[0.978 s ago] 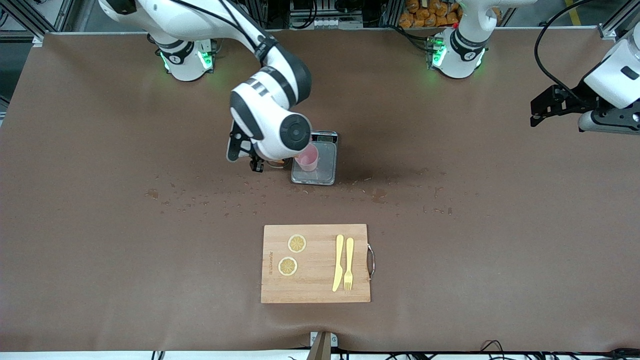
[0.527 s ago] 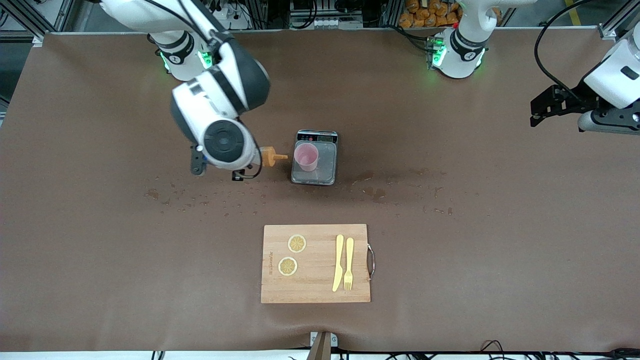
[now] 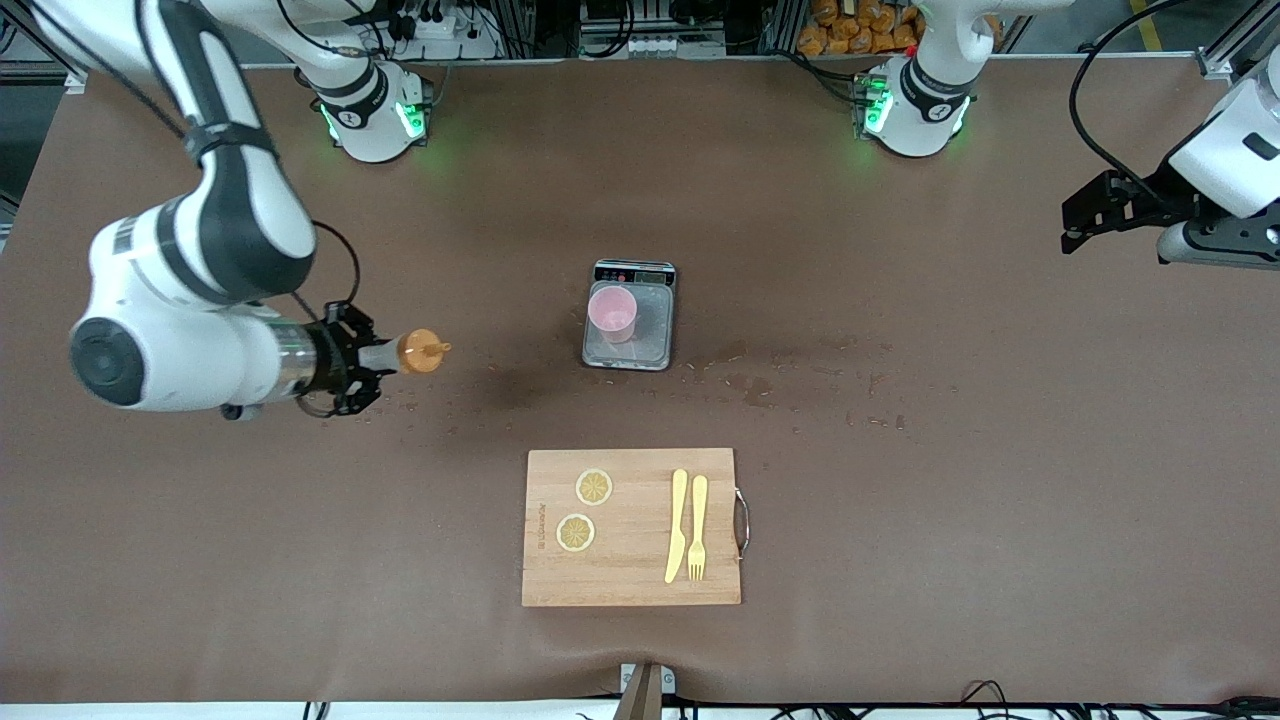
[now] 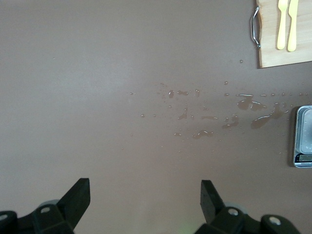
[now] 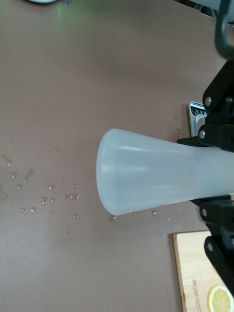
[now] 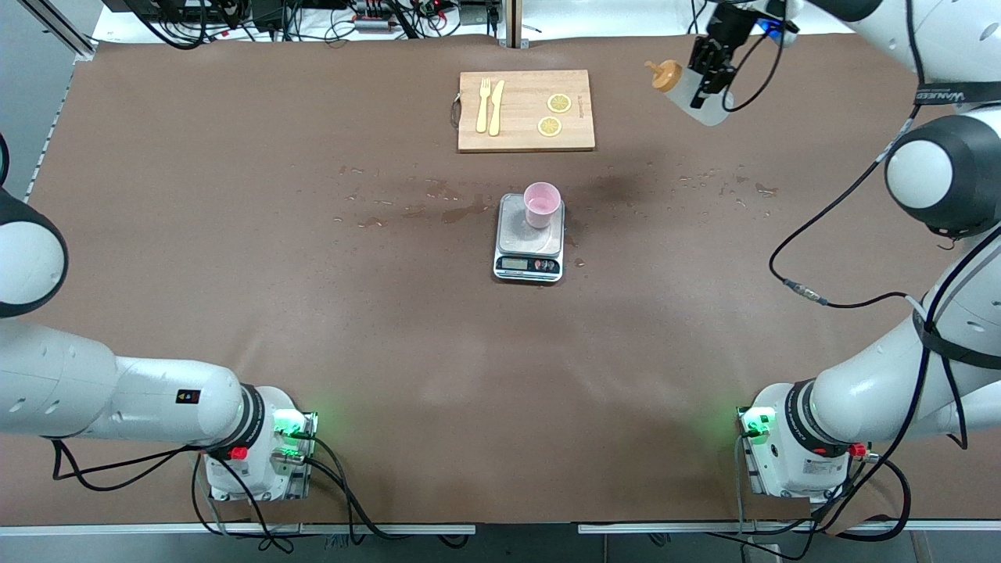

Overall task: Add sauce to pink cup with both arms
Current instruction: 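Carry the sauce bottle back and set it on the table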

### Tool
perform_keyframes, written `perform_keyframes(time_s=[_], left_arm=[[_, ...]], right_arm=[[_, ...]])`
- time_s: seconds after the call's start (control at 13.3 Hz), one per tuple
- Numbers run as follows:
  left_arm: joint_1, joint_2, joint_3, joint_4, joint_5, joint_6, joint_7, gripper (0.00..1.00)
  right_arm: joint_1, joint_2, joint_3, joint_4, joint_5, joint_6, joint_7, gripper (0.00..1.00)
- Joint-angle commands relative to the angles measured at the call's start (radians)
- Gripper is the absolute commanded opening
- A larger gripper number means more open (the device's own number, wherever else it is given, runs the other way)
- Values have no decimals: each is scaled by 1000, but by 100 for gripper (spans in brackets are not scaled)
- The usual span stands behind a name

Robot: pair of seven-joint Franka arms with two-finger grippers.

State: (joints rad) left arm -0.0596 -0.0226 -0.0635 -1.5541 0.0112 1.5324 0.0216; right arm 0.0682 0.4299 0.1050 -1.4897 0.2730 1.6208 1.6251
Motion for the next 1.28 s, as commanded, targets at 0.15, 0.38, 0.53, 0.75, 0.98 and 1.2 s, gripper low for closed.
perform_keyframes(time_s=[0.15,0.38,0.53,0.75,0.98,1.2], left_arm=[[7,-13,-1,-11,-22,9,3,100],[7,-13,-1,-11,-20,9,3,100],[9,-13,-1,-11,-22,9,3,100],[14,-11,-1,-11,-22,11,3,100],[21,-11,-2,-12,-30,15,3,100],[21,-11,-1,-12,-30,15,3,100]], right_arm=[[-215,21,16,-101,227,39,-359,0],[-312,72,18,-101,290,25,-515,0],[-398,133,18,-101,354,-18,-669,0],[-527,234,16,-93,423,-94,-890,0],[-580,282,16,-95,425,-140,-939,0],[-639,364,16,-96,428,-150,-1069,0]])
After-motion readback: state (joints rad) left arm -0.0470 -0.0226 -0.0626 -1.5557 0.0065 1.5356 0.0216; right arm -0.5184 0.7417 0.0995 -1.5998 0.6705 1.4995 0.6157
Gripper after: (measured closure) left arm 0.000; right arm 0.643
